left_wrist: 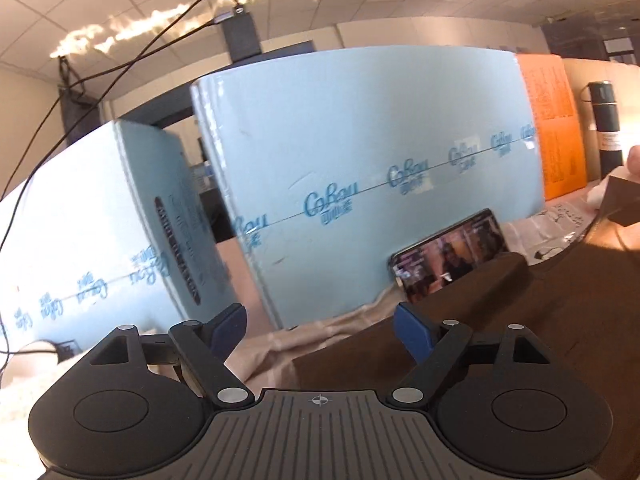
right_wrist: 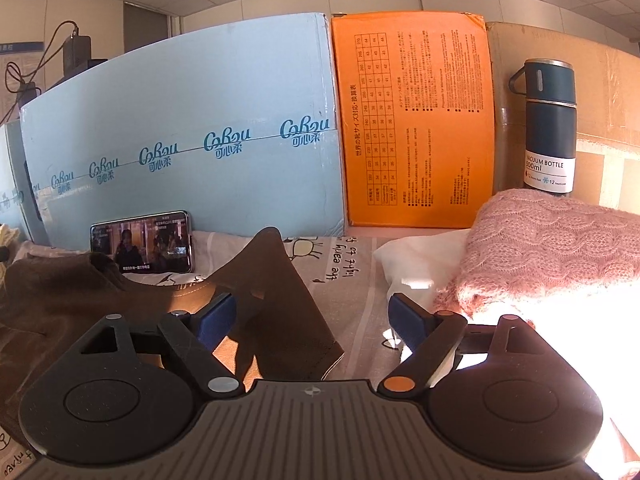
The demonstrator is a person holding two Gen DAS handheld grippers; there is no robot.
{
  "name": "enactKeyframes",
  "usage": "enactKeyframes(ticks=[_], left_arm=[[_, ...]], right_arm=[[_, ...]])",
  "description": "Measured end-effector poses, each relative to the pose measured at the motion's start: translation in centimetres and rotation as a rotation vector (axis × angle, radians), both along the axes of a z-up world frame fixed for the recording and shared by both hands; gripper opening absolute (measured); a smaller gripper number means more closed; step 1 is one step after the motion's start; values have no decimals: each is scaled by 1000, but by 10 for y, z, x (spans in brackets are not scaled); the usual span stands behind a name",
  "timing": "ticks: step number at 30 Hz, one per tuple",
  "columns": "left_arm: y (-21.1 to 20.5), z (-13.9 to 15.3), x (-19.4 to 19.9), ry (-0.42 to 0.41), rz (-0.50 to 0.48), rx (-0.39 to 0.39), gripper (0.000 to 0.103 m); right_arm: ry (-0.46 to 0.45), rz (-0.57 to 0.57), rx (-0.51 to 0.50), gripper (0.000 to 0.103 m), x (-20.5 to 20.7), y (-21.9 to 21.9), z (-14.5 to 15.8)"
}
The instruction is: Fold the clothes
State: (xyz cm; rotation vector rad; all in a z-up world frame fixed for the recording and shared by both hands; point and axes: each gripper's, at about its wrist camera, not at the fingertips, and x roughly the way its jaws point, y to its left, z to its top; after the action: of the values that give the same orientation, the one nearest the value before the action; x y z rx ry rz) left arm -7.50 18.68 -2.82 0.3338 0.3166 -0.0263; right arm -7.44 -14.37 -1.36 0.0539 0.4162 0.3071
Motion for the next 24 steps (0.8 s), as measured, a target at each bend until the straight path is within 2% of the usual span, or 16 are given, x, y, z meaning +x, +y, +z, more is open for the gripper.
enactKeyframes(ticks=[4, 6, 8, 9, 10, 12, 14, 16, 18, 20, 21, 22, 24], left_arm=[[-44, -7, 39, 107, -244, 129, 84], [-54, -14, 67, 187, -283, 136, 84], [-56, -19, 92, 288, -313, 97, 80], [-53, -19, 101, 329, -330, 55, 52], [-50, -18, 105, 358, -347, 7, 20], [-34, -13, 106, 408, -432, -138, 5], [-18, -8, 108, 449, -503, -269, 5], [-4, -9, 115, 477, -472, -335, 7], [-4, -12, 124, 489, -409, -303, 15], [-10, -15, 128, 466, -352, -261, 29], [-12, -15, 127, 445, -315, -243, 50], [-14, -15, 127, 423, -276, -224, 67], [-12, -12, 117, 365, -262, -200, 69]], right_arm=[[12, 2, -6, 82, 1, 2, -3], [17, 5, -7, 82, 1, 3, -4], [23, 8, -10, 83, 2, 3, -5], [27, 9, -12, 83, 3, 4, -6], [29, 10, -14, 83, 3, 4, -6], [34, 12, -12, 83, 3, 4, -6], [34, 15, -6, 83, 4, 3, -6], [30, 11, -3, 83, 4, 4, -5], [31, 0, -6, 84, 5, 4, -5], [37, -15, -15, 84, 6, 5, -6], [44, -24, -22, 84, 7, 5, -7], [54, -32, -30, 84, 8, 6, -8], [71, -38, -37, 86, 11, 6, -10]])
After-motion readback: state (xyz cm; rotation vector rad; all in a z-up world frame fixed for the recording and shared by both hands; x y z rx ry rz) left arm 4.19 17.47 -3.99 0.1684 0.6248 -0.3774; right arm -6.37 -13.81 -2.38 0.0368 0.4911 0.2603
